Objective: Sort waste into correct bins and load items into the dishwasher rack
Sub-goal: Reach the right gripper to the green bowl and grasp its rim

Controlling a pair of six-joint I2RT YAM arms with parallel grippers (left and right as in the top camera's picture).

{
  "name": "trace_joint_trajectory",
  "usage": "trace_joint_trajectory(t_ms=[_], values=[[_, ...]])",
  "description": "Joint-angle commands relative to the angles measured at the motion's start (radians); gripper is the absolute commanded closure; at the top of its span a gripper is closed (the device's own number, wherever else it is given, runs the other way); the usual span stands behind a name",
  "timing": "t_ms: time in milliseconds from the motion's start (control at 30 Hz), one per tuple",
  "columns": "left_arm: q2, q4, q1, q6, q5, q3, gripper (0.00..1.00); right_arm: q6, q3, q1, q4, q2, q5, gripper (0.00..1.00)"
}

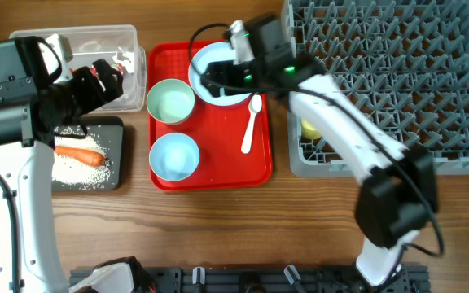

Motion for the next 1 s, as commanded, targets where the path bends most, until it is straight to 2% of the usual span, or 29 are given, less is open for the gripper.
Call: trace_joint_trajectory(t_ms=[0, 133, 267, 500, 567, 733, 967], values=[[0.002, -0.016, 0.008, 0.006, -0.024, 0.01, 0.0, 0.116, 0.002, 0.079, 0.092, 0.105, 0.005, 0.19], [0.002, -0.016, 0.008, 0.006, -0.024, 0.01, 0.0, 0.21, 0.002, 0.154, 0.187, 0.203, 0.143, 0.27], [0.002, -0.016, 0.008, 0.006, -0.024, 0.01, 0.0, 0.245, 0.002, 0.182, 0.195, 0.262, 0.235, 0.35], [0.002, -0.016, 0.008, 0.006, -0.024, 0.01, 0.0, 0.246, 0.003, 0.18, 0.196, 0.277, 0.284, 0.34], [0.002, -0.016, 0.008, 0.006, -0.024, 0.01, 0.0, 0.235, 0.006, 0.178, 0.2, 0.269, 0.283, 0.3], [0.002, -0.016, 0.008, 0.006, -0.024, 0.01, 0.0, 0.171, 0.011, 0.164, 0.165, 0.164, 0.272, 0.25], [0.002, -0.016, 0.008, 0.006, -0.024, 0.01, 0.0, 0.195, 0.005, 0.156, 0.072, 0.112, 0.372, 0.25]])
